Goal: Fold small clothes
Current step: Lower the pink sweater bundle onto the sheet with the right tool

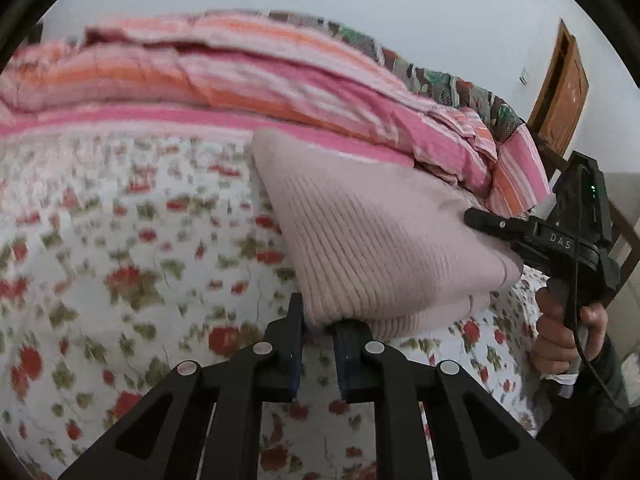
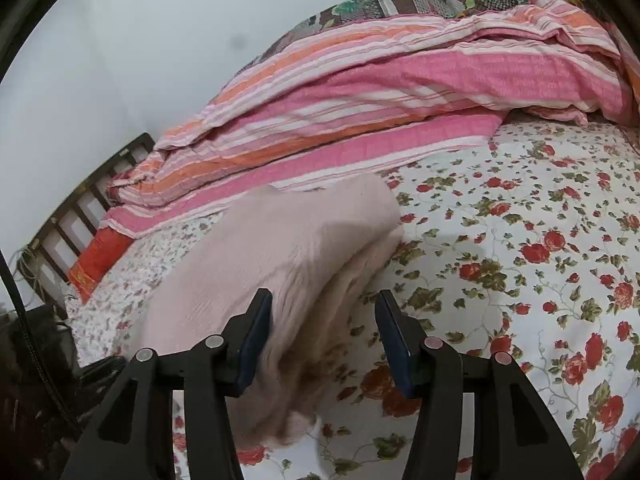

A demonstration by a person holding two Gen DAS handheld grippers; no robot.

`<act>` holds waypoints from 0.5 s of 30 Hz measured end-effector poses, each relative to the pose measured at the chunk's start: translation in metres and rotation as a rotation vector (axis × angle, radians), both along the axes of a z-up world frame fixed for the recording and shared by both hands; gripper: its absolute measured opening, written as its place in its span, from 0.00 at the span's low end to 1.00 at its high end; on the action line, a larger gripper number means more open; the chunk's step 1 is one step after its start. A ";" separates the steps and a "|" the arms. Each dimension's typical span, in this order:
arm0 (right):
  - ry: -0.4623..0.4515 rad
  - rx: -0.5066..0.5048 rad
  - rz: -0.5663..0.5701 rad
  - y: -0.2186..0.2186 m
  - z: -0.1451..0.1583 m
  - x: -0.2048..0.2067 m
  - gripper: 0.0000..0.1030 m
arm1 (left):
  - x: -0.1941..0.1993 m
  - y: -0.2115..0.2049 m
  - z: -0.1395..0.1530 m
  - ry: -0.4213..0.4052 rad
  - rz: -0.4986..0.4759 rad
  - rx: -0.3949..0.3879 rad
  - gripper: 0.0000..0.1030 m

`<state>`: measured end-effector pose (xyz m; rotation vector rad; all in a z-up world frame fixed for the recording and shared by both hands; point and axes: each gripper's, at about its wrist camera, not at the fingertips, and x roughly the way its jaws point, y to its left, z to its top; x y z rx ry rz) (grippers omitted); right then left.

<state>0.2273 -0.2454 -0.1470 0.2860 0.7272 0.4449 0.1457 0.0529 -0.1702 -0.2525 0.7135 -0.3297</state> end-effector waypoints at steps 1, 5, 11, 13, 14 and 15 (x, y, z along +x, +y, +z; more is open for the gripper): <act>-0.005 -0.003 0.004 0.001 0.001 -0.001 0.50 | 0.000 -0.001 0.000 0.004 -0.003 0.002 0.14; -0.038 -0.031 0.003 0.010 0.006 -0.005 0.50 | -0.006 0.001 0.010 -0.011 -0.046 -0.003 0.20; -0.045 0.011 -0.029 0.013 0.009 0.005 0.43 | -0.018 0.015 0.020 -0.049 -0.069 -0.087 0.37; -0.044 -0.007 -0.038 0.017 0.006 0.008 0.31 | -0.022 0.015 0.026 -0.078 -0.079 -0.099 0.53; -0.059 -0.031 -0.034 0.021 0.006 0.008 0.29 | -0.024 0.016 0.029 -0.095 -0.080 -0.108 0.67; -0.081 -0.064 -0.030 0.025 0.007 0.006 0.22 | -0.026 0.015 0.033 -0.122 -0.070 -0.112 0.68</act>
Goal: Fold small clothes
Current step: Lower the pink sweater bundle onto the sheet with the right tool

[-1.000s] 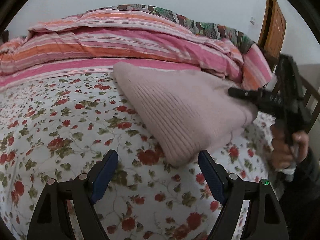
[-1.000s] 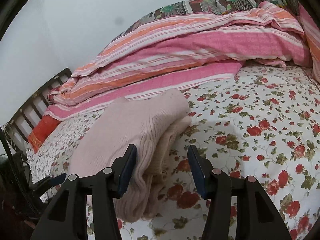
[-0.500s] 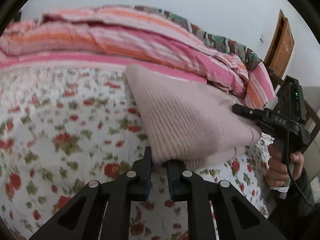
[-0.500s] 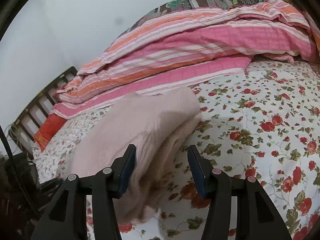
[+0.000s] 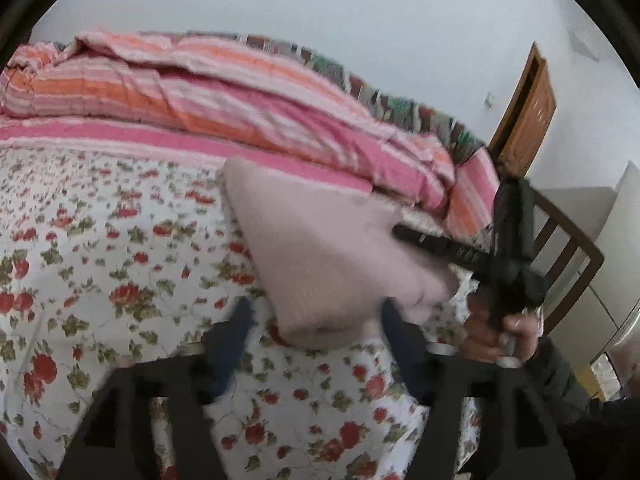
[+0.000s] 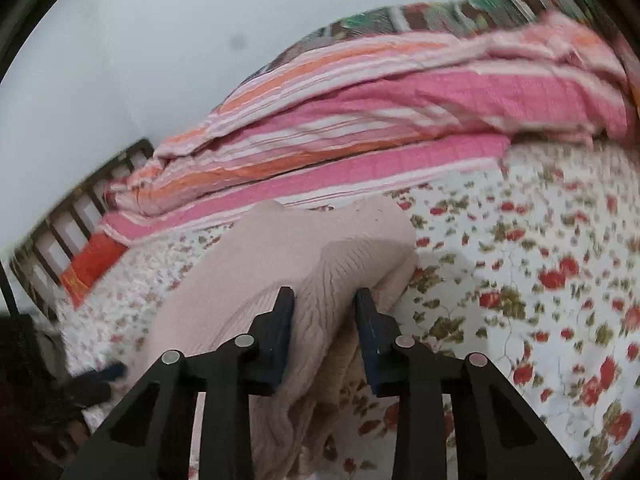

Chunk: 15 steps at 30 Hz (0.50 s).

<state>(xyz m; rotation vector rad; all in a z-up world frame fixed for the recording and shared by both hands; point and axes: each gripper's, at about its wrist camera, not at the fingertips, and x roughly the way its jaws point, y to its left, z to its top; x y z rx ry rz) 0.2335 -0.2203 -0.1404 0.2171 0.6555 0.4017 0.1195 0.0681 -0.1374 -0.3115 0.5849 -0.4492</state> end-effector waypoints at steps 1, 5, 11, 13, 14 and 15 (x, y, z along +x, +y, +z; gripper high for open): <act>-0.018 -0.023 0.011 0.003 0.001 -0.002 0.18 | -0.001 -0.001 0.002 -0.009 0.008 0.005 0.68; -0.073 0.046 0.078 -0.007 0.011 -0.015 0.13 | 0.008 -0.005 0.001 0.003 0.034 0.012 0.68; 0.048 -0.049 -0.005 -0.010 -0.012 0.000 0.14 | 0.033 -0.011 0.002 0.031 0.074 -0.037 0.68; 0.038 -0.070 0.011 -0.008 -0.006 -0.003 0.20 | 0.042 -0.016 0.005 0.033 0.104 -0.029 0.68; 0.019 -0.075 0.014 -0.009 -0.001 -0.006 0.25 | 0.046 -0.019 0.007 0.031 0.116 -0.020 0.68; -0.002 -0.072 0.013 -0.010 0.002 -0.010 0.27 | 0.051 -0.023 0.009 0.028 0.132 -0.002 0.68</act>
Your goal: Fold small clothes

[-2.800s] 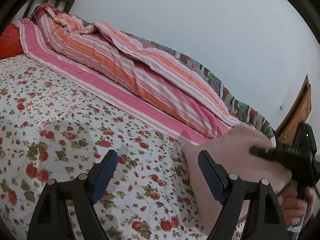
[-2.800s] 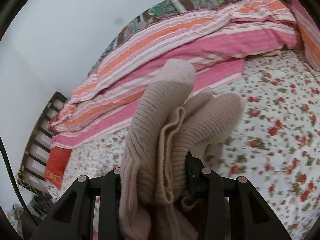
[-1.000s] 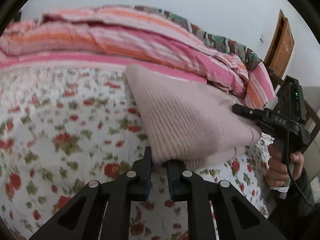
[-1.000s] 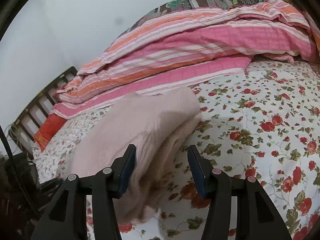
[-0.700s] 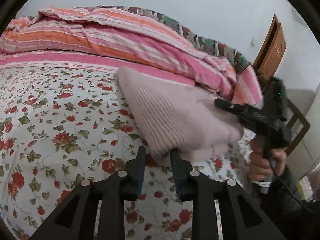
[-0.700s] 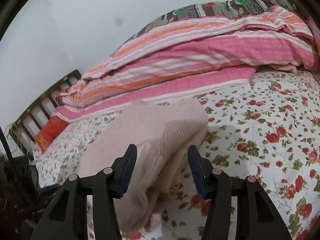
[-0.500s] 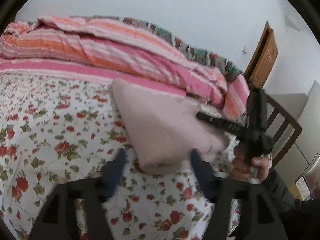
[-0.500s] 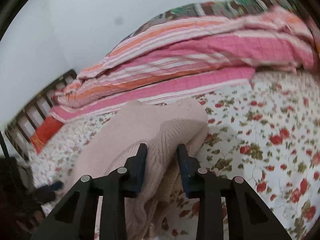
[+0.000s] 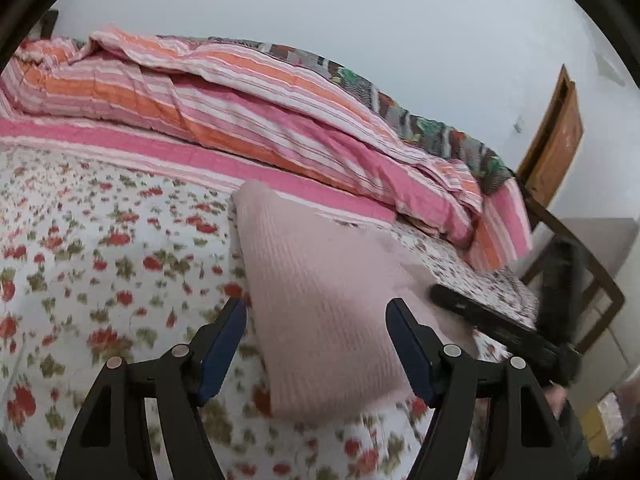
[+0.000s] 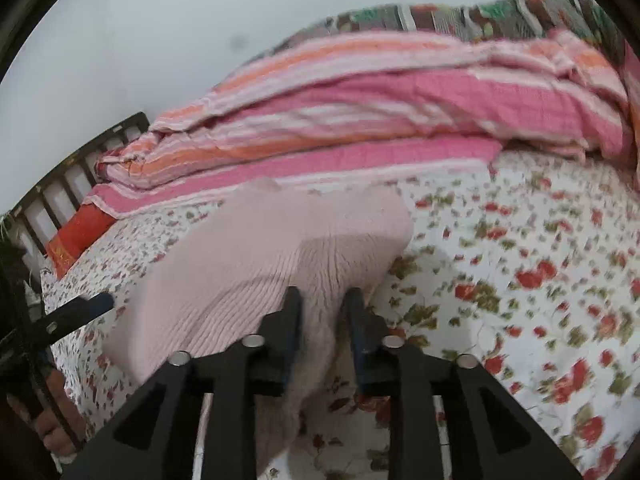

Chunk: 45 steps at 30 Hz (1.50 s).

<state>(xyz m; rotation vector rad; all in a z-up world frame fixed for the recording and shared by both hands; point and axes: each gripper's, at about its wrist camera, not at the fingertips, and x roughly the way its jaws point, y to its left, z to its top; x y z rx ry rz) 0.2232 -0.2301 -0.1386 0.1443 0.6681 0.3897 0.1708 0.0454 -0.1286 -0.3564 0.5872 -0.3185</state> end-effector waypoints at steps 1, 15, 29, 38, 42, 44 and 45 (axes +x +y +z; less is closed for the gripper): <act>-0.034 0.006 -0.007 -0.001 0.005 -0.005 0.28 | 0.006 -0.005 0.002 -0.002 0.023 0.028 0.68; -0.006 -0.150 -0.049 0.026 -0.016 0.009 0.49 | 0.060 -0.027 -0.038 0.186 0.066 0.150 0.72; 0.015 -0.157 -0.103 0.023 -0.025 0.009 0.66 | 0.043 -0.041 -0.037 0.122 0.109 0.252 0.72; 0.001 -0.173 -0.111 0.025 -0.026 0.008 0.67 | 0.039 -0.044 -0.037 0.102 0.121 0.273 0.72; 0.003 -0.167 -0.110 0.025 -0.026 0.007 0.68 | 0.039 -0.043 -0.037 0.102 0.120 0.274 0.72; -0.002 -0.175 -0.112 0.026 -0.026 0.005 0.68 | 0.039 -0.043 -0.037 0.100 0.121 0.275 0.72; -0.003 -0.176 -0.113 0.026 -0.026 0.006 0.68 | 0.038 -0.043 -0.037 0.099 0.122 0.277 0.72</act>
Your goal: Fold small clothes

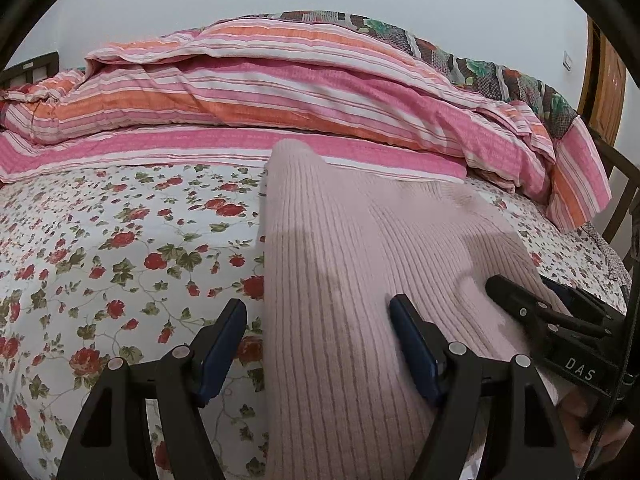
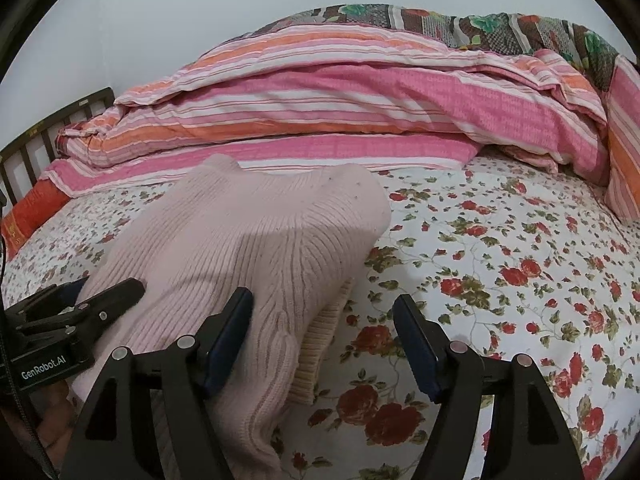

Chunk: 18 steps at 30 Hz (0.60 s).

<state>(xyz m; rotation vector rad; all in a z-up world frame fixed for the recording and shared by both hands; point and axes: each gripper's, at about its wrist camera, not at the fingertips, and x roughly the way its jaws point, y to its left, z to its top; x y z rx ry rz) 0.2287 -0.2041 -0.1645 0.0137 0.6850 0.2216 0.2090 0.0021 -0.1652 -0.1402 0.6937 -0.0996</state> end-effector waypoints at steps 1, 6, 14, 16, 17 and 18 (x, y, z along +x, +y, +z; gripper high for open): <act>0.000 0.000 0.000 0.000 0.000 0.000 0.68 | 0.000 0.000 0.000 -0.002 0.001 0.002 0.72; 0.000 0.000 0.000 0.000 0.000 0.000 0.68 | 0.000 0.000 0.001 -0.001 0.001 -0.003 0.72; -0.001 -0.001 0.001 0.000 0.000 0.000 0.68 | 0.000 0.000 0.001 -0.004 0.002 -0.002 0.72; -0.001 0.000 0.001 0.000 0.000 0.000 0.68 | 0.000 0.000 0.001 -0.005 0.003 0.000 0.72; -0.001 0.000 0.001 0.000 0.000 0.000 0.68 | 0.000 0.000 0.001 -0.007 0.004 0.002 0.72; -0.001 0.000 0.001 -0.001 0.000 0.000 0.68 | 0.000 0.000 0.002 -0.008 0.005 0.004 0.72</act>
